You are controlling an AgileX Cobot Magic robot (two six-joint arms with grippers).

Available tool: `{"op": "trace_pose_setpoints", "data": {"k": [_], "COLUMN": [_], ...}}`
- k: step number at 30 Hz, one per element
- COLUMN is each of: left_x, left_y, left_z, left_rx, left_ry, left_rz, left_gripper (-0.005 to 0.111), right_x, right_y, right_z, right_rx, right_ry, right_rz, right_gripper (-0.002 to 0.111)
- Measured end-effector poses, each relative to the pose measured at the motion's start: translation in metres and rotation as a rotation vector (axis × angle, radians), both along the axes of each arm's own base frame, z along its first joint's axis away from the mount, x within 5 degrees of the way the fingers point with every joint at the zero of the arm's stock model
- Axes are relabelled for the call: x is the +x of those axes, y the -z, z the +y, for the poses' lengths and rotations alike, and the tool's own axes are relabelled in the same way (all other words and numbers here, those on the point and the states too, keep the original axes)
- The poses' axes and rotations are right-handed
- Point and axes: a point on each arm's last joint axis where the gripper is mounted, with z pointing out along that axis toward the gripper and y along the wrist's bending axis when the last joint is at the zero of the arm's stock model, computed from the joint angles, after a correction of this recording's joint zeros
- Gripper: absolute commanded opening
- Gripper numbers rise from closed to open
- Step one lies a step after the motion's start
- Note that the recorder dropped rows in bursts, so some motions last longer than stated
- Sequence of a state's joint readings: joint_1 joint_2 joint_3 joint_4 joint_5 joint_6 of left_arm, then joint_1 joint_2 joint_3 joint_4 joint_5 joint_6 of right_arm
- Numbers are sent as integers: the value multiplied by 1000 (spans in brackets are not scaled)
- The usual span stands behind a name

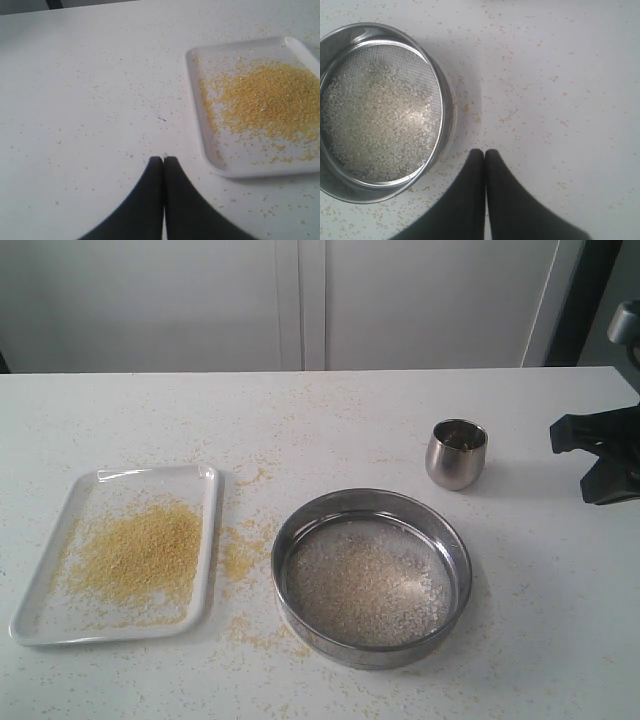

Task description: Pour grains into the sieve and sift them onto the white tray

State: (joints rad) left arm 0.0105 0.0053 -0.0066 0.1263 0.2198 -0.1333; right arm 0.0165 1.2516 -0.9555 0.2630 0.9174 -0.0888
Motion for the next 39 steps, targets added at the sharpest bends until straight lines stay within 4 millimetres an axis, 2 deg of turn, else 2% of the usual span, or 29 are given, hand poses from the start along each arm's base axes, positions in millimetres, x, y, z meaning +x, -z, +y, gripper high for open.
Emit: {"op": "trace_pose_setpoints", "data": {"k": [22,39], "left_x": [0,0], "left_y": [1,1], "left_z": [2,-1], "left_rx": [3,37], "left_ry": [-45,4], "left_rz": [7,8], "left_gripper": [0,0], "right_x": [0,0], "right_y": [0,0], "right_z": [0,0], "right_rx": [0,0], "right_ry": [0,0], "right_rz": [0,0], "right_gripper": [0,0]}}
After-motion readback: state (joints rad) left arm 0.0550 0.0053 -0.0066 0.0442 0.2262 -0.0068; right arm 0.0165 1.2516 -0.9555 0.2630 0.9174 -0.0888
